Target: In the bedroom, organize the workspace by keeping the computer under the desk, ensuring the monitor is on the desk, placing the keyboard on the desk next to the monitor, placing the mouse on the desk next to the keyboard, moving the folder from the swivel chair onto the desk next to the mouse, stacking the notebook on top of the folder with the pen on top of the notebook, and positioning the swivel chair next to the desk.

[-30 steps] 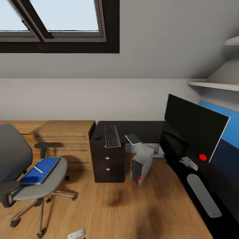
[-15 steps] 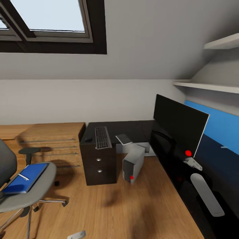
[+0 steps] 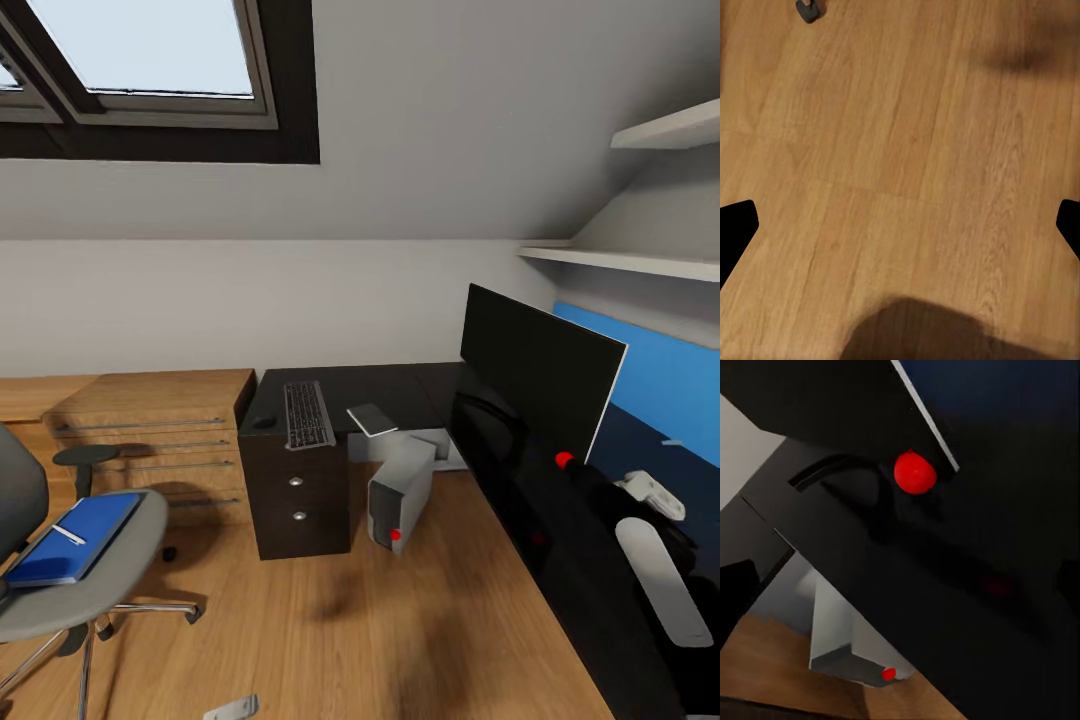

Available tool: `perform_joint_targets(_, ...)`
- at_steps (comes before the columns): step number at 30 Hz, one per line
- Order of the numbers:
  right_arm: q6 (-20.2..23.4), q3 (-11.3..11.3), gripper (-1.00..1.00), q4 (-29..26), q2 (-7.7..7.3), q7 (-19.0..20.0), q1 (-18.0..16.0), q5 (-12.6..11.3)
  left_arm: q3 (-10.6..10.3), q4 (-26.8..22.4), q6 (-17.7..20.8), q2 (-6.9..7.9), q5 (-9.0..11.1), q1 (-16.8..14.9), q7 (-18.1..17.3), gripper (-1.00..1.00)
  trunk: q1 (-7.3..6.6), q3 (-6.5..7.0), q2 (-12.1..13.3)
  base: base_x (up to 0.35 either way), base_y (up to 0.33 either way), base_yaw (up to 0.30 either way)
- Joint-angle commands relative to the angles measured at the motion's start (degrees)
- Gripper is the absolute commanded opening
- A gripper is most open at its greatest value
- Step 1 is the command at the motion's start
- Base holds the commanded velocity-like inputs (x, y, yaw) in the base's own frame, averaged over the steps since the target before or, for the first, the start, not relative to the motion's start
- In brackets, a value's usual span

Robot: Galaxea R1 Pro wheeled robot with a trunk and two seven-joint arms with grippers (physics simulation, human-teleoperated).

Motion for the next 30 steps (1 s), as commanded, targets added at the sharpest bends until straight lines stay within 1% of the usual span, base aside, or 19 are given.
perform_joint_targets(1, 0.29, -1.15, 1.0, 0.08, -0.03, -0.3, -0.04, -0.11, -0.47, 0.02, -0.29, 0.04, 0.61, -0.05, 0.39, 1.0, 0.0, -0.07, -0.04, 0.0, 0.0, -0.002)
perform_joint_targets(2, 0.29, -2.18, 1.0, 0.35, -0.05, -0.29, -0.04, 0.09, -0.46, 0.02, -0.29, 0.04, 0.61, -0.05, 0.39, 1.0, 0.0, -0.07, -0.04, 0.0, 0.0, -0.002)
perform_joint_targets(3, 0.29, -4.16, 1.0, 1.32, -0.11, -0.22, -0.04, 0.47, -0.45, 0.02, -0.29, 0.04, 0.61, -0.05, 0.39, 1.0, 0.0, -0.07, -0.04, 0.0, 0.0, 0.0)
perform_joint_targets(4, 0.29, -5.05, 1.0, 2.06, -0.13, -0.19, -0.06, 0.68, -0.45, 0.02, -0.29, 0.04, 0.61, -0.05, 0.39, 1.0, 0.0, -0.07, -0.04, 0.0, 0.0, 0.0)
perform_joint_targets(5, 0.29, -7.13, 1.0, 4.92, -0.27, -0.13, -0.14, 1.45, -0.47, 0.03, -0.29, 0.04, 0.61, -0.05, 0.39, 1.0, 0.0, -0.07, -0.04, 0.0, 0.0, 0.0)
perform_joint_targets(7, 0.25, -7.98, 1.0, 7.02, -0.65, -0.07, -0.27, 2.07, -0.46, 0.03, -0.29, 0.04, 0.61, -0.05, 0.39, 1.0, 0.0, -0.07, -0.04, 0.0, 0.0, 0.0)
perform_joint_targets(9, 0.11, -8.71, 1.0, 10.39, -1.66, -0.02, -0.59, 2.96, -0.45, 0.03, -0.29, 0.06, 0.61, -0.05, 0.39, 1.0, 0.0, -0.07, -0.04, 0.0, 0.0, 0.0)
perform_joint_targets(10, -0.34, -8.99, 1.0, 12.88, -2.49, 0.04, -1.03, 3.39, -0.45, 0.03, -0.29, 0.08, 0.61, -0.05, 0.39, 1.0, 0.0, -0.07, -0.04, 0.0, 0.0, 0.0)
perform_joint_targets(11, -2.28, -9.23, 1.0, 16.77, -4.13, 0.31, -2.16, 3.84, -0.44, 0.03, -0.29, 0.09, 0.62, -0.05, 0.39, 1.0, 0.0, -0.07, -0.04, 0.0, 0.0, 0.0)
perform_joint_targets(13, -5.9, -9.32, 1.0, 21.28, -5.84, 0.91, -3.74, 4.66, -0.44, 0.04, -0.29, 0.07, 0.61, -0.05, 0.39, 1.0, 0.0, -0.07, -0.04, 0.0, 0.0, 0.0)
perform_joint_targets(14, -7.32, -9.34, 1.0, 23.06, -6.37, 1.25, -4.4, 5.17, -0.44, 0.04, -0.29, 0.06, 0.61, -0.05, 0.39, 1.0, 0.0, -0.07, -0.04, 0.0, 0.0, 0.0)
perform_joint_targets(15, -16.95, -9.12, 1.0, 40.99, -8.82, 8.41, -12.02, 16.29, -0.44, 0.03, -0.32, 0.05, 0.61, -0.05, 0.39, 1.0, 0.0, -0.07, -0.04, 0.0, 0.0, 0.0)
perform_joint_targets(17, -19.33, -9.09, 1.0, 46.77, -8.97, 11.19, -14.5, 20.7, -0.36, 0.03, -0.37, 0.09, 0.59, -0.07, 0.39, 1.0, 0.0, -0.07, -0.04, 0.0, 0.0, 0.0)
perform_joint_targets(18, -22.29, -9.08, 1.0, 52.8, -9.04, 13.95, -17.3, 25.05, -0.24, 0.03, -0.41, 0.17, 0.6, -0.06, 0.43, 1.0, 0.0, -0.07, -0.04, 0.0, 0.0, 0.0)
perform_joint_targets(19, -29.44, -9.09, 1.0, 64.62, -8.97, 18.25, -24.0, 32.3, -0.1, -0.03, -0.46, 0.48, 0.6, -0.05, 0.46, 1.0, 0.0, -0.07, -0.04, 0.0, 0.0, 0.0)
perform_joint_targets(21, -33.74, -9.05, 1.0, 69.96, -8.32, 19.95, -27.83, 35.45, -0.05, -0.12, -0.77, 0.61, 0.61, -0.05, 0.45, 1.0, 0.0, -0.07, -0.04, 0.0, 0.0, 0.0)
perform_joint_targets(22, -34.65, -9.03, 1.0, 71.07, -8.03, 20.31, -28.64, 36.13, -0.04, -0.14, -1.06, 0.64, 0.61, -0.05, 0.44, 1.0, 0.0, -0.07, -0.04, 0.0, 0.0, 0.0)
perform_joint_targets(24, -37.43, -8.91, 1.0, 74.59, -7.13, 21.44, -31.01, 38.59, -0.07, -0.16, -3.61, 0.69, 0.58, -0.05, 0.41, 1.0, 0.0, -0.07, -0.04, 0.01, 0.0, 0.0)
perform_joint_targets(30, -38.48, -8.84, 1.0, 75.78, -6.88, 22.11, -31.8, 39.84, -0.31, -0.15, -4.79, 0.57, 0.6, -0.05, 0.39, 1.0, 0.0, -0.07, -0.04, 0.221, 0.0, 0.0)
